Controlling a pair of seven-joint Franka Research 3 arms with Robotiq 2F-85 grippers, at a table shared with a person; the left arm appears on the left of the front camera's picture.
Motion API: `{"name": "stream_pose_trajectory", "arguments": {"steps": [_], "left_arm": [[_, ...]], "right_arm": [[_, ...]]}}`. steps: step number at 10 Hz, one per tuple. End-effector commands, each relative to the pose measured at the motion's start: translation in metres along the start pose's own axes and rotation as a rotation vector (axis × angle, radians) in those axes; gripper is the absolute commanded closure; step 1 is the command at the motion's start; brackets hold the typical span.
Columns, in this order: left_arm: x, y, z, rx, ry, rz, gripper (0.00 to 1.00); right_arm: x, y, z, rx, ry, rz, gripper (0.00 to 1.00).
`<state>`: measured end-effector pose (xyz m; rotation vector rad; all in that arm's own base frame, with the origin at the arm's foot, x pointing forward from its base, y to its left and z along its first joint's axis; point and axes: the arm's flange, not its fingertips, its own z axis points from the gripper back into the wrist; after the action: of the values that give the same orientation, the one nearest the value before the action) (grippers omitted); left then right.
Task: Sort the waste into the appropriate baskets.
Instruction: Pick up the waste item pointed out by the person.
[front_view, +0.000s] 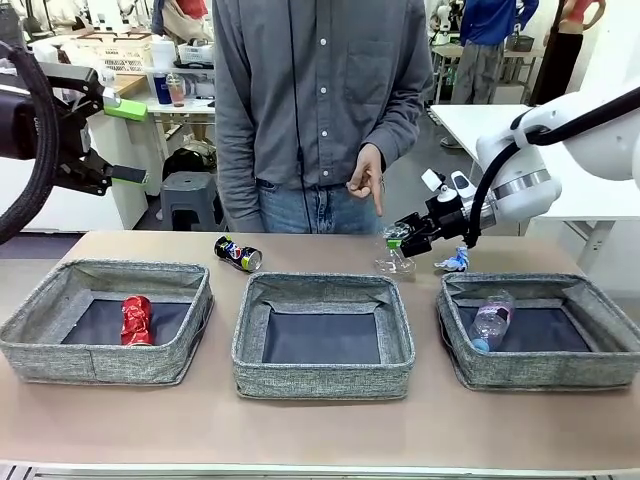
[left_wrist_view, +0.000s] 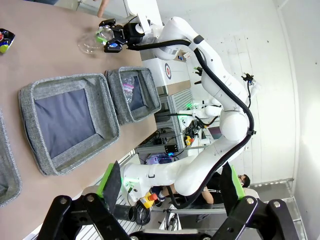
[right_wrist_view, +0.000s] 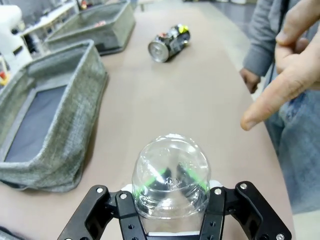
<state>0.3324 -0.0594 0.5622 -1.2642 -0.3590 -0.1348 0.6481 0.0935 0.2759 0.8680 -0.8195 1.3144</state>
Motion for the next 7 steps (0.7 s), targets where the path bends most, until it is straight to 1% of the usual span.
{"name": "stream_pose_trajectory", "arguments": {"steps": [1, 2, 3, 4, 5, 6, 7], "left_arm": [[0.0, -0.004, 0.001, -0.008, 0.001, 0.008, 0.0], [0.0, -0.004, 0.001, -0.008, 0.001, 0.008, 0.0], [0.0, -0.004, 0.001, -0.008, 0.001, 0.008, 0.0], [0.0, -0.004, 0.001, -0.008, 0.001, 0.008, 0.0], [0.0, -0.004, 0.001, -0.008, 0.001, 0.008, 0.0], [0.0, -0.004, 0.001, -0.008, 0.001, 0.008, 0.0], [0.0, -0.004, 0.001, -0.008, 0.001, 0.008, 0.0]], "right_arm": [[0.028, 0.023, 0.032, -0.007, 0.067, -0.001, 0.87], [0.057, 0.047, 0.054, -0.012, 0.119, -0.03, 0.87], [0.088, 0.071, 0.077, 0.006, 0.173, -0.027, 0.87], [0.117, 0.091, 0.091, 0.053, 0.264, -0.169, 0.87], [0.139, 0.105, 0.092, 0.097, 0.352, -0.25, 0.87], [0.161, 0.117, 0.088, 0.122, 0.468, -0.311, 0.87], [0.181, 0.127, 0.083, 0.111, 0.624, -0.396, 0.87]]}}
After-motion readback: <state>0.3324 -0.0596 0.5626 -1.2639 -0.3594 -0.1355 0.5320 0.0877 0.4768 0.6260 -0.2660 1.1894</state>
